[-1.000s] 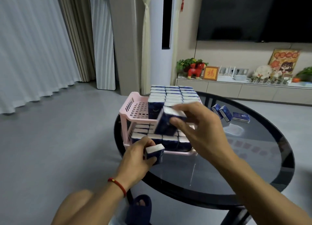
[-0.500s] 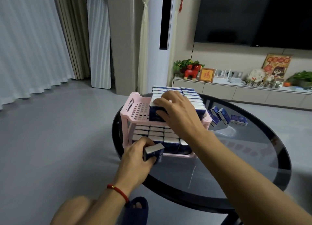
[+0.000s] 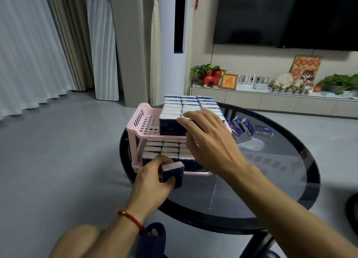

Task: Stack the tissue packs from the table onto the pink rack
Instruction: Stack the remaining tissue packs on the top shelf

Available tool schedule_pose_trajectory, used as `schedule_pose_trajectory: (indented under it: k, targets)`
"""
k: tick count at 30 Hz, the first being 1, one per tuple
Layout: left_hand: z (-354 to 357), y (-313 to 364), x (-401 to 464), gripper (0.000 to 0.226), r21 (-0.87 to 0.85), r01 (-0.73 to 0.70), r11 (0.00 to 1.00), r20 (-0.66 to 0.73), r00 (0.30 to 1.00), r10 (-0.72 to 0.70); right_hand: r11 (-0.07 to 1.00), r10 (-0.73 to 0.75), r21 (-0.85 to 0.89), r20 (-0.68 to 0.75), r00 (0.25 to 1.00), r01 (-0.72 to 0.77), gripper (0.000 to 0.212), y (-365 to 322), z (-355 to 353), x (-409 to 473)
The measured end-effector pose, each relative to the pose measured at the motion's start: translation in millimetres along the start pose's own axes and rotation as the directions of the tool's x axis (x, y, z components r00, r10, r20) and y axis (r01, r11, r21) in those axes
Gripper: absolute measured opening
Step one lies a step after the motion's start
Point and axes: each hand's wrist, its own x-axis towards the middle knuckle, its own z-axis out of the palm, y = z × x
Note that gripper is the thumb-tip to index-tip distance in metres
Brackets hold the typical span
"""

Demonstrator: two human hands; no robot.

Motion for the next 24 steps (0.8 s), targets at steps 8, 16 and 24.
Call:
schedule_pose_trajectory:
  k: [8, 16, 24]
  targets:
    - [64, 17, 4, 0.026, -0.169, -0.012, 0.986, 0.221, 0.974, 0.049, 0.975, 0.224, -0.051, 0.190, 0.956, -0.218, 0.024, 83, -32, -128]
    - [161, 43, 34, 0.025, -0.065, -0.155, 0.986, 0.365, 0.916, 0.168, 0.655, 0.695, -0.185, 0.528, 0.488, -0.732, 0.048, 169, 25, -170]
    - [198, 24, 34, 0.023, -0.077, -0.123, 0.989, 0.141, 0.981, 0.133, 0.653, 0.589, 0.124, 0.537, 0.604, -0.747, 0.079, 227, 129, -118]
